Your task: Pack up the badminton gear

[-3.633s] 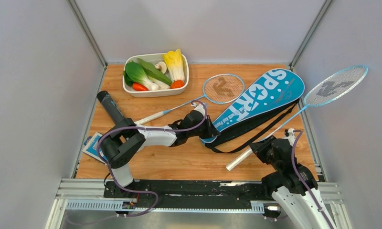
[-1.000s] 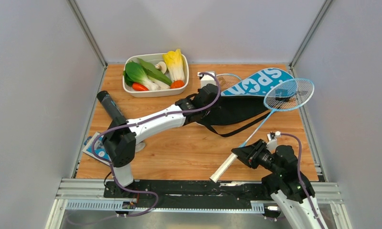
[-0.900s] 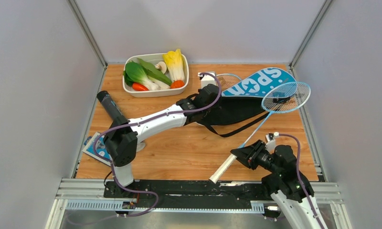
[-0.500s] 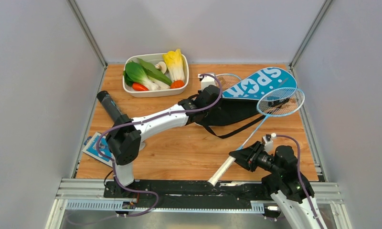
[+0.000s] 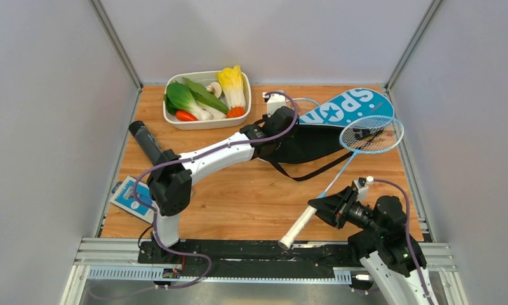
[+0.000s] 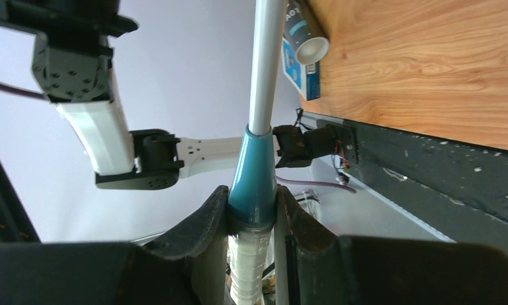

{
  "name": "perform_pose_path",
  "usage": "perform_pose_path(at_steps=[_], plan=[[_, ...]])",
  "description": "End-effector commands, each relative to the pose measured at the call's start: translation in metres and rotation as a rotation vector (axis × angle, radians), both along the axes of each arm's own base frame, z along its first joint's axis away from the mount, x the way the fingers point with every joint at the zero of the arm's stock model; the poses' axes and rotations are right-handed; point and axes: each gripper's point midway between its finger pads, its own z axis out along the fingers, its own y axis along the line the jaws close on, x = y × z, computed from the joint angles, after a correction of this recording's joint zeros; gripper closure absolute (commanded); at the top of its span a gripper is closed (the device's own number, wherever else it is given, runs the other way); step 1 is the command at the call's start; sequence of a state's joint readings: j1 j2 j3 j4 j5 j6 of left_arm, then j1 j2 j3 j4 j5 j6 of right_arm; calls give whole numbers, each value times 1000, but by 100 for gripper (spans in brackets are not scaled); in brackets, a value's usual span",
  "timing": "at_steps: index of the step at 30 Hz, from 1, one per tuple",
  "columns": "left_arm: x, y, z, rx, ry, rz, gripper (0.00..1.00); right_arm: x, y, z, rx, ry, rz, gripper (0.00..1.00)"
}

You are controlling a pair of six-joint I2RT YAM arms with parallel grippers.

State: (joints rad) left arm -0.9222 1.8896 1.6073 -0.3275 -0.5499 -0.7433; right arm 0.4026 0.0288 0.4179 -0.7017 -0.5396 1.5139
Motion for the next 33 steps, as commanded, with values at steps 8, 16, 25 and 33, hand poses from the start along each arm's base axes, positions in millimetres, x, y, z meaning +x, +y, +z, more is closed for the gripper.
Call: perform_pose_path(at_steps=[8,16,25,33], plan=[[18,-2,8,-36,-12,73,100,-23,-10,72,106,-93,-14,100],[24,-9,26,-118,0,55,100,-33,-12,82,132,-73,2,100],[19,-8,56,-226,-40,34,100,-30,0,54,148,36,69,100],[8,-18,60,-296,-18,-24,100,-22,5,44,156,45,75,100]])
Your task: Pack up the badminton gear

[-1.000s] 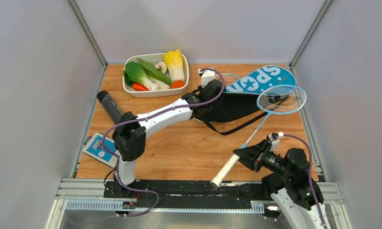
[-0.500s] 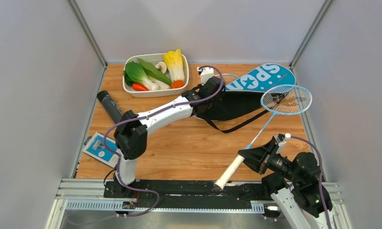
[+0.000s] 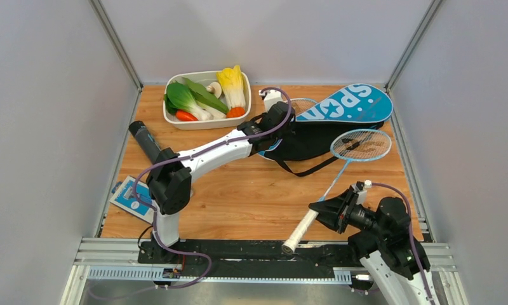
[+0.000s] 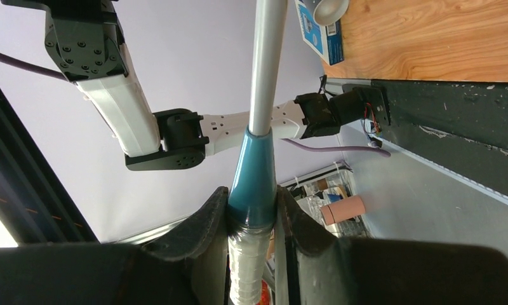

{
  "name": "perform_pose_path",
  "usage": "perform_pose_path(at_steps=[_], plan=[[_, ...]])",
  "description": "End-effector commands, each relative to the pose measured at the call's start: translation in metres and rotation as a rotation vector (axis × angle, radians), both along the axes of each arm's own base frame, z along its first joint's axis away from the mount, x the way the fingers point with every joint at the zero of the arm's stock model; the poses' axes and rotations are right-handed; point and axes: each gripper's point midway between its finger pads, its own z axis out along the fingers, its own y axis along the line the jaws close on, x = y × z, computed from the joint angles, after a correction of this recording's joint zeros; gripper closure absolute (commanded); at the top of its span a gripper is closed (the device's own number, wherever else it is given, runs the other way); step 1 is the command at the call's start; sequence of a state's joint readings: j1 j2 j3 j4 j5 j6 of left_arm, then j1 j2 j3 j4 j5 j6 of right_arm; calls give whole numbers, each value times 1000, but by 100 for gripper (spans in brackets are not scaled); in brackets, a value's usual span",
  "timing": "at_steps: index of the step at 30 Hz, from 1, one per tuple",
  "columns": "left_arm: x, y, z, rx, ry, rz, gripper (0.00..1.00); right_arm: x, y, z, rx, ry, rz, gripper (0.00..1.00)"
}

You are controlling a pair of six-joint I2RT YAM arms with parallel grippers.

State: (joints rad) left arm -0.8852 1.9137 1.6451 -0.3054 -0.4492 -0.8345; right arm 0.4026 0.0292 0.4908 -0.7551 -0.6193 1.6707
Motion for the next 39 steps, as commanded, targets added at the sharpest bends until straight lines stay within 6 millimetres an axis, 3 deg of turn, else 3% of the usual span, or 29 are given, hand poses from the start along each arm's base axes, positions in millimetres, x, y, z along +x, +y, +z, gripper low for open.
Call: perform_pose_path(at_steps=[1,9,10,11,14,19,27,33,39], plan=[[-6,-3,52,-164,-60,-18,100,3,3,16,49,-89,16,100],[-38,-6,54,-272,-44,-147,100,29,14,6,110,-186,9,100],[-45,-6,45,-269,-21,-171,100,31,16,5,117,-203,15,100],[-48,-7,50,-292,-33,-190,100,32,18,3,129,-219,35,100],[-63,-9,37,-312,-18,-257,100,29,27,-1,144,-240,117,100],[-80,-17,22,-308,14,-367,100,38,28,-3,93,-296,98,100],[-106,-22,3,-283,63,-518,100,80,27,-61,-27,-290,38,100],[-122,-13,-11,-225,64,-594,100,115,10,-72,-154,-359,30,100],[-132,-19,-25,-191,62,-711,100,102,21,-78,-156,-373,276,100]])
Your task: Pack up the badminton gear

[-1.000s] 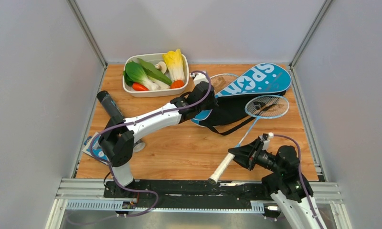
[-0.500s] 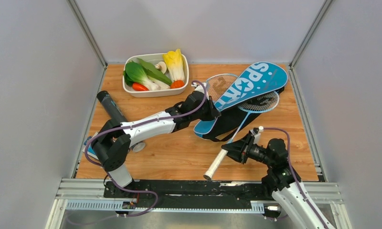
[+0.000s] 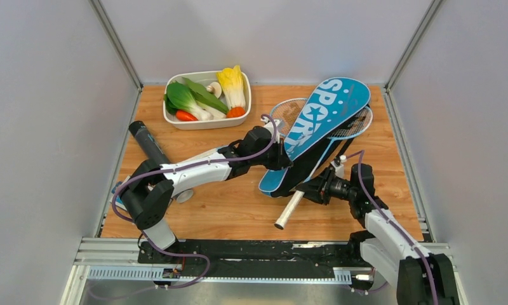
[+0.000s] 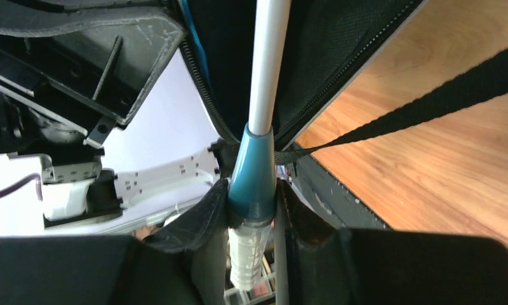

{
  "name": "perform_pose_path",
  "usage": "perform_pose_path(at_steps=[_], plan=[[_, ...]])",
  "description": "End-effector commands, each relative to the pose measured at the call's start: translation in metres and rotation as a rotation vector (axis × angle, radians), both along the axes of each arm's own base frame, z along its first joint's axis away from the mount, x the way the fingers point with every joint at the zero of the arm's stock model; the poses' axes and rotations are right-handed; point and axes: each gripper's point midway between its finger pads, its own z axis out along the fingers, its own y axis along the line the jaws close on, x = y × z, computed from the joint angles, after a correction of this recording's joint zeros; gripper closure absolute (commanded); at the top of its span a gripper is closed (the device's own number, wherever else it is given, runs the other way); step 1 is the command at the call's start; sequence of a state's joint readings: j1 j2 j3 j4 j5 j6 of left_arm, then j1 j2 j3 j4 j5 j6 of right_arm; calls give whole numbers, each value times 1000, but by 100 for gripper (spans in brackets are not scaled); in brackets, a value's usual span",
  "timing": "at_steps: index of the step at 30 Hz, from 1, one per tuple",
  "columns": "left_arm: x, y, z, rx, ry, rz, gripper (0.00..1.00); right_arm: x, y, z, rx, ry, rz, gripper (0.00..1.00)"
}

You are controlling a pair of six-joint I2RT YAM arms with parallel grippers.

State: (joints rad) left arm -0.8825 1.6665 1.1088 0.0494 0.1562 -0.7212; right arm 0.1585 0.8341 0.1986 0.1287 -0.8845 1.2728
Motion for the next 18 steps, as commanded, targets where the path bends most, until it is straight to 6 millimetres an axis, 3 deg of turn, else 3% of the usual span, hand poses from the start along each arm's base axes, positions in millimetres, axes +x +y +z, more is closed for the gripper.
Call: perform_pose_path(at_steps=[1,11,18], plan=[[-12,-11,22,-55,-75,-141,100,-5,7,27,-12,-248,204,100],[-27,-14,19,-97,-81,-238,100,44,-22,-2,-138,-247,100,100],[-35,-21,6,-88,-83,-310,100,28,-17,-14,-109,-167,215,100]])
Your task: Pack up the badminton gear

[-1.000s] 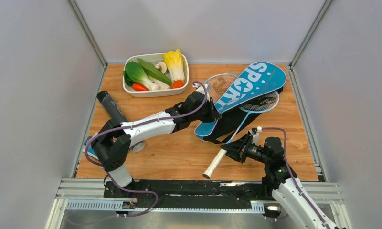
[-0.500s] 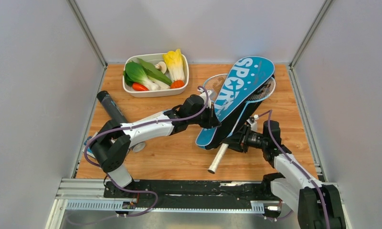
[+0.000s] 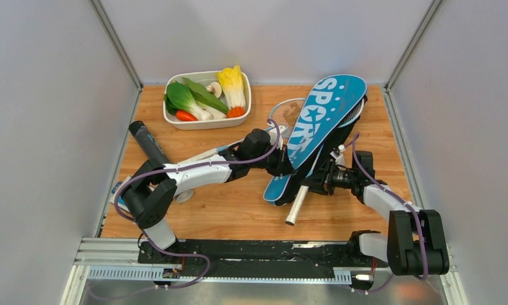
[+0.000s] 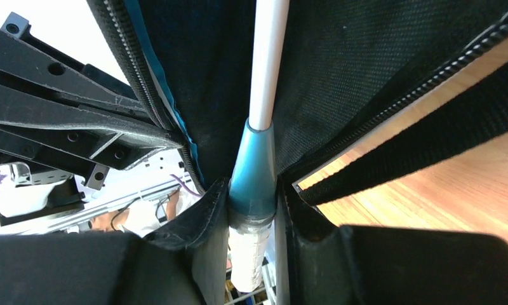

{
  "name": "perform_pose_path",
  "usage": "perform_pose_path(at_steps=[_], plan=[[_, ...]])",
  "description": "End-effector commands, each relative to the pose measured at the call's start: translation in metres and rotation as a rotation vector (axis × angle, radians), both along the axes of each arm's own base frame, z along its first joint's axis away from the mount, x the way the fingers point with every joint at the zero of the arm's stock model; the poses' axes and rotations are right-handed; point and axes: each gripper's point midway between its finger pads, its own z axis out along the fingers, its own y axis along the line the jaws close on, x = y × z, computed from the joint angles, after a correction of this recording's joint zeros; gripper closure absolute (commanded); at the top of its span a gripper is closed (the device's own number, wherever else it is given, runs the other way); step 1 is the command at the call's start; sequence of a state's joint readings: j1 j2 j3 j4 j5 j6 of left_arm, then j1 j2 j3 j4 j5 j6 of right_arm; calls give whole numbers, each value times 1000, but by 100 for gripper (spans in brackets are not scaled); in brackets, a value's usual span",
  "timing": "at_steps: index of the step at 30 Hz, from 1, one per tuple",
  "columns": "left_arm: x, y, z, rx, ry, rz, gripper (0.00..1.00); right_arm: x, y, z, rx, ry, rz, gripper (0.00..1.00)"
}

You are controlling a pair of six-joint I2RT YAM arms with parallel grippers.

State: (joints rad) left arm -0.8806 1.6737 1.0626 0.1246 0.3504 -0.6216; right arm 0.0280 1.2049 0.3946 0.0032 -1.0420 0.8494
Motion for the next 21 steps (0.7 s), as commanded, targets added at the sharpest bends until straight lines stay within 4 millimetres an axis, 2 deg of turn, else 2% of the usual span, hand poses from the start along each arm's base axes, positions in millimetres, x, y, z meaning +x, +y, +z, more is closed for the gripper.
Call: perform_pose_path(at_steps=[1,3,6,10,14,21], plan=[[-6,-14,9,-46,-71,-102,100,-6,0,6,-3,-91,81,100],[-9,-16,7,-41,-88,-115,100,-2,-2,2,-32,-84,46,100],[-19,-19,7,-37,-106,-137,100,18,-10,0,-94,-120,-38,100],[-28,-14,-3,-14,-103,-130,100,45,-11,22,-46,-186,-130,100],[-33,-10,-6,-29,-90,-117,100,61,-15,30,-67,-211,-186,100],[-43,-11,-3,-89,-29,-103,100,81,-26,14,-113,-206,-295,100]])
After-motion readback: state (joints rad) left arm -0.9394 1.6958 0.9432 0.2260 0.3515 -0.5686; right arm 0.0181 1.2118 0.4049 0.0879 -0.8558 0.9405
